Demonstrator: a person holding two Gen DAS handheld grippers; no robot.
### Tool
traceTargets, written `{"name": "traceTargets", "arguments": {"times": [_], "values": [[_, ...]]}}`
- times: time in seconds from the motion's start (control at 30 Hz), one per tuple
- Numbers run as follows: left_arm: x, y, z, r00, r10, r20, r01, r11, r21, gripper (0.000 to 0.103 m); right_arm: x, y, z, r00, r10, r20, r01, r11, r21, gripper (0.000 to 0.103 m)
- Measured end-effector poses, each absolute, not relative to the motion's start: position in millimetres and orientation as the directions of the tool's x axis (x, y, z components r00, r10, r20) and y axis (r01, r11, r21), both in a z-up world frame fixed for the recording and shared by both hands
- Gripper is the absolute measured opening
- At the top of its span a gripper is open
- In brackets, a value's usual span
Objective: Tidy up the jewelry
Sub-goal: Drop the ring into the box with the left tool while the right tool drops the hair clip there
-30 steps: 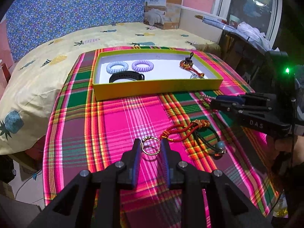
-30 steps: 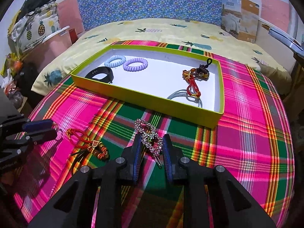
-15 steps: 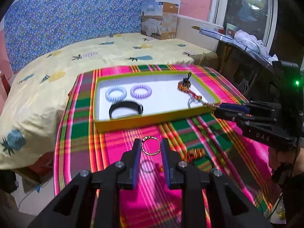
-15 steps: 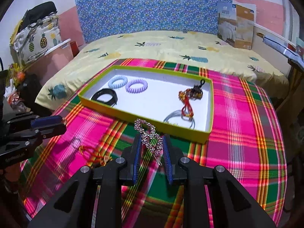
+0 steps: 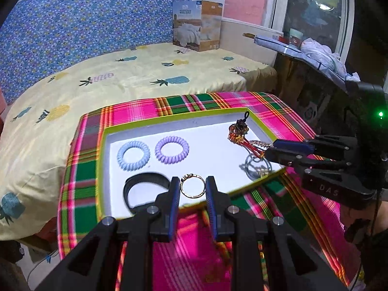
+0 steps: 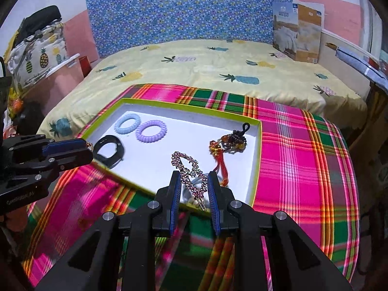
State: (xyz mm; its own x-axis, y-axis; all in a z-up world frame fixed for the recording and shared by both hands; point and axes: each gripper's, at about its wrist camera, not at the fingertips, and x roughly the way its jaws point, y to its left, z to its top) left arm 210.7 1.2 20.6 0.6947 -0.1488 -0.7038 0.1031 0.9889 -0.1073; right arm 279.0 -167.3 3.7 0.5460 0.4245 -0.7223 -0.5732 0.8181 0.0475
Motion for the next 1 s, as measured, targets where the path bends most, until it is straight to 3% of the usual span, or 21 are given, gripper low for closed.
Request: {"name": "traceTargets", "arguments": {"times": [0.8,1.0], "values": [[258,-9,-19,0.617,-0.153,-0.772,0.131,0.987,-0.091,0.023,322,-148,-31,0.487,0.369,-0.792,-0.577,0.816,0.026,0.024],[259,-8,-19,0.611,-0.160,-0.775,0.131,0.986,-0.101,0.024,319,-149,-31,0.484,0.372,-0.792,-0.572,0.819,0.035,0.036]]}}
